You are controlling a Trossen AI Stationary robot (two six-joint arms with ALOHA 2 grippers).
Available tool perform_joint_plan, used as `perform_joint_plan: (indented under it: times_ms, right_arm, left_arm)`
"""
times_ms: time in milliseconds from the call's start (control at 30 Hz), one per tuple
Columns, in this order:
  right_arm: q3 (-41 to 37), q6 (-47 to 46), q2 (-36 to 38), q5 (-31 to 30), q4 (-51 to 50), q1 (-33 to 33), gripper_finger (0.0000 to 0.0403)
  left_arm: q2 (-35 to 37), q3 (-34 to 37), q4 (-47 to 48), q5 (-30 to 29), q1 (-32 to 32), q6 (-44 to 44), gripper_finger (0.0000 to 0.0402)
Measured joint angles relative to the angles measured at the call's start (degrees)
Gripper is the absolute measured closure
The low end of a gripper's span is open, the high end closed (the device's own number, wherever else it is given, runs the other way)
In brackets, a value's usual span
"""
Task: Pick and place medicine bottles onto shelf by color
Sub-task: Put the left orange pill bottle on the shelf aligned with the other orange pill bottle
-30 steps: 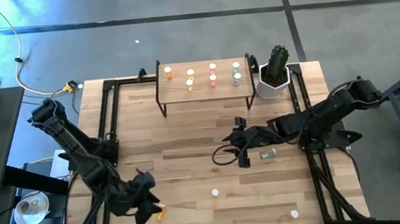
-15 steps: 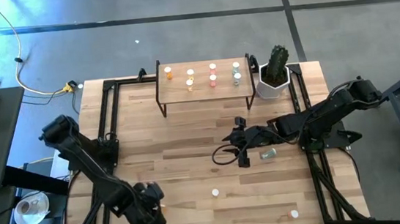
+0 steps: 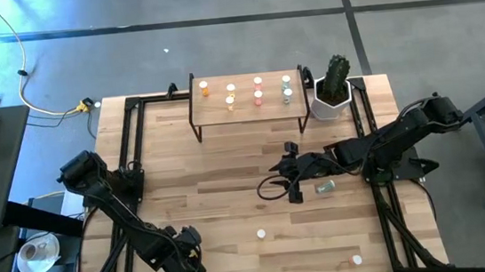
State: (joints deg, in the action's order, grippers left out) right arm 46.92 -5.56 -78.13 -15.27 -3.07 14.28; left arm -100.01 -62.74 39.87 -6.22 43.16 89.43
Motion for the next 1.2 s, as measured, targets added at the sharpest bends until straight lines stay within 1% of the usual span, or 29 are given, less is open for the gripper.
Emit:
perform_joint_plan:
  times_ms: [367,533,733,867,1067,1200]
  right_arm:
    - [0.00,0.00,0.00,0.00,0.08,0.00,0.0233]
    - [0.00,0.00,0.00,0.01,0.17,0.00,0.0233]
    - [0.00,-0.46,0.00,0.02,0.23,0.00,0.0233]
    - [0.00,-0.51,0.00,0.01,0.31,0.00,0.0233]
    - [0.00,-0.66,0.00,0.01,0.33,0.00,0.0233]
    - [0.00,-0.66,0.00,0.02,0.33,0.00,0.0233]
  left_arm:
    - [-3.82,-0.04,-3.27,1.22,0.00,0.59,0.0202]
    - [-4.91,-0.01,-2.67,1.26,0.04,0.53,0.0202]
    - [-6.80,-0.26,-2.35,3.58,0.02,-0.94,0.0207]
    - [-6.77,-0.23,-2.10,2.60,0.07,-1.86,0.0231]
    - [-6.86,-0.09,-1.51,2.47,0.07,-4.43,0.0284]
    - [-6.44,0.00,-1.53,0.87,0.11,-6.85,0.0311]
